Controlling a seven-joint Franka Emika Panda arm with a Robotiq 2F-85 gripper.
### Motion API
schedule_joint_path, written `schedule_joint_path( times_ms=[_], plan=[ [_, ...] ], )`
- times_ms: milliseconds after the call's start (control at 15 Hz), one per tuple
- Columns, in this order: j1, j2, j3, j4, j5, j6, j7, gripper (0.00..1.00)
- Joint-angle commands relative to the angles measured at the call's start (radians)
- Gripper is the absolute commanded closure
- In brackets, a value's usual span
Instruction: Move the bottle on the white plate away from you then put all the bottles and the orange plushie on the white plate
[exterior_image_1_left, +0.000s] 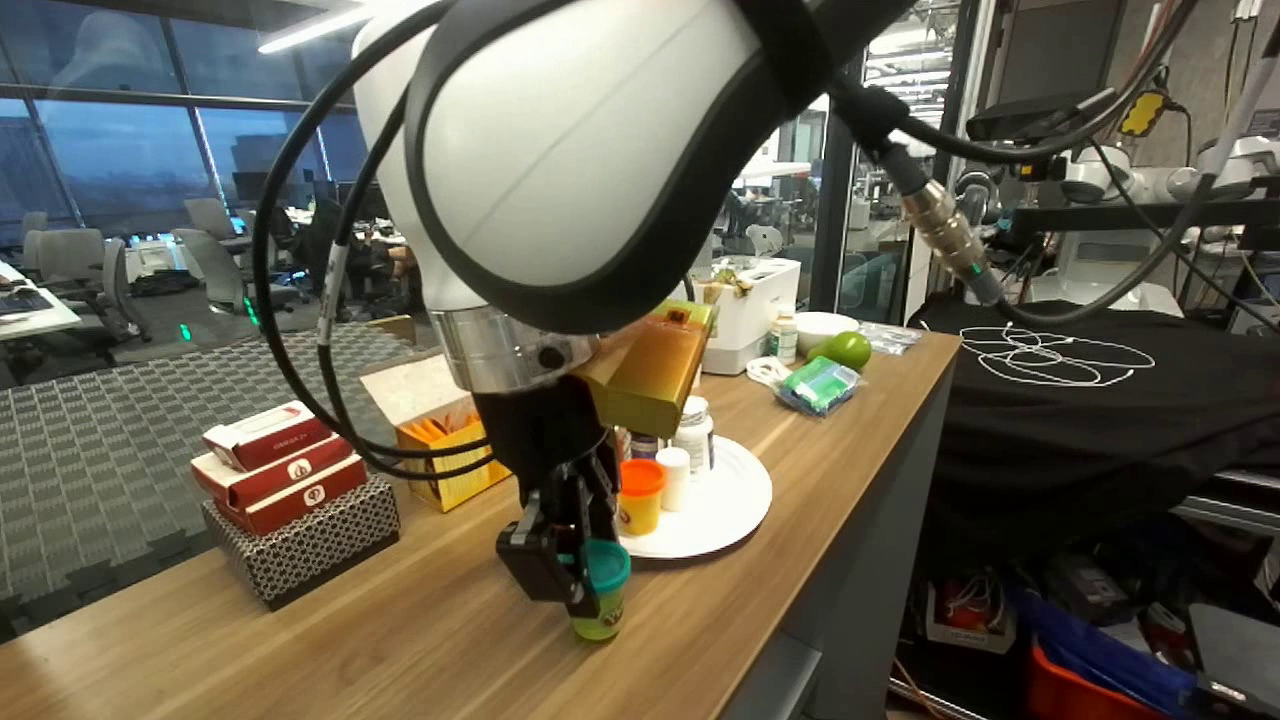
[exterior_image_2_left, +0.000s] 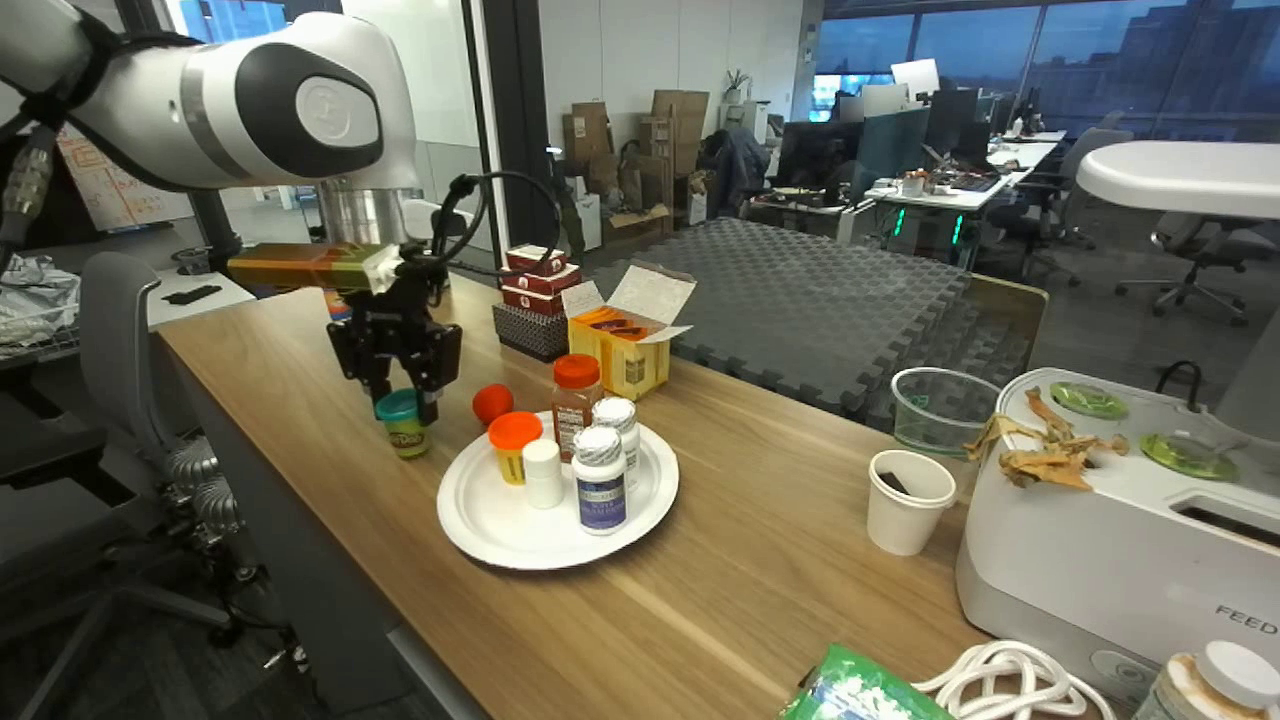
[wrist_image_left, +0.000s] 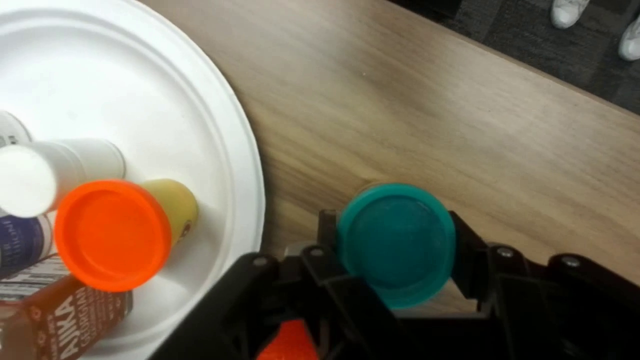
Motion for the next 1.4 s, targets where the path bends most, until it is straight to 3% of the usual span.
schedule_joint_path(
  times_ms=[0,400,733,1333],
  plan=[
    [0.005,-0.082,-0.018,-0.052,-0.002,-0.026,0.073,0.72],
    [-0.003,-0.188,-0.050,-0.155,-0.019,-0.045,0.203,0.72],
    [-0.049,-0.228,-0.093,-0.229,-0.015,0.015,0.274,0.72],
    [-0.133,-0.122,-0.140,-0.157,0.004,0.077,0.260,0.72]
  ],
)
